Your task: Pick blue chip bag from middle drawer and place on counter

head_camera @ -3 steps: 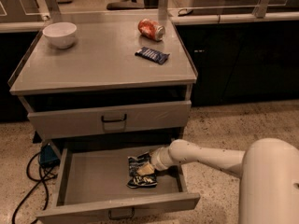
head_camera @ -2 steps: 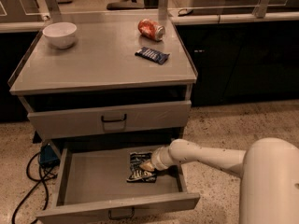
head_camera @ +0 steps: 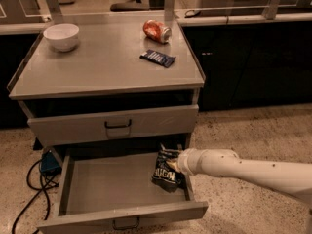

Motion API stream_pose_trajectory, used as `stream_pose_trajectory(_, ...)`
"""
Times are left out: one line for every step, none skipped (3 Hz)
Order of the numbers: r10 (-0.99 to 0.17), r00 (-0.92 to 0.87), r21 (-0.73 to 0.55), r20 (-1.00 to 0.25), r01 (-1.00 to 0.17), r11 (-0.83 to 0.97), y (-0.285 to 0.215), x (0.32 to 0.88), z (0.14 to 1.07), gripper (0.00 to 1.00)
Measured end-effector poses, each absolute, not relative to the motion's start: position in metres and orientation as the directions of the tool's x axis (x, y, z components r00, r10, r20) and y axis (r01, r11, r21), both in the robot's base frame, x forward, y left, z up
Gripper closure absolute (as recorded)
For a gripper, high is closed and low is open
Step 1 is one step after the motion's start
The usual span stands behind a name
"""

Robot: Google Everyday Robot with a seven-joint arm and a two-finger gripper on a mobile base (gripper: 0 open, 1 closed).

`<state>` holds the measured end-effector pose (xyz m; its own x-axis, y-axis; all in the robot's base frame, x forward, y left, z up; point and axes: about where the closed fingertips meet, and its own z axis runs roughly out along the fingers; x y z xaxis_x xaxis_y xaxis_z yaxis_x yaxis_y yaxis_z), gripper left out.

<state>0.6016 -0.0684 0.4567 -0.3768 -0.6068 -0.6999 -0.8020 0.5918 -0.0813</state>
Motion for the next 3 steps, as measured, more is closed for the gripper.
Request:
stream_pose_trajectory(-0.639,-0.340,-0.131,-0.690,-0.809,0.573,-0.073,0.580,0.485,1.00)
stream_pose_trajectory(-0.641,-0.340,-0.130,-0.688,-0.812,0.569,-0.071,0.580,0.484,1.00)
stream_pose_trajectory(-0.659,-0.332,-0.151,-0.675,-0.812,0.564,-0.085,0.565,0.524,1.00)
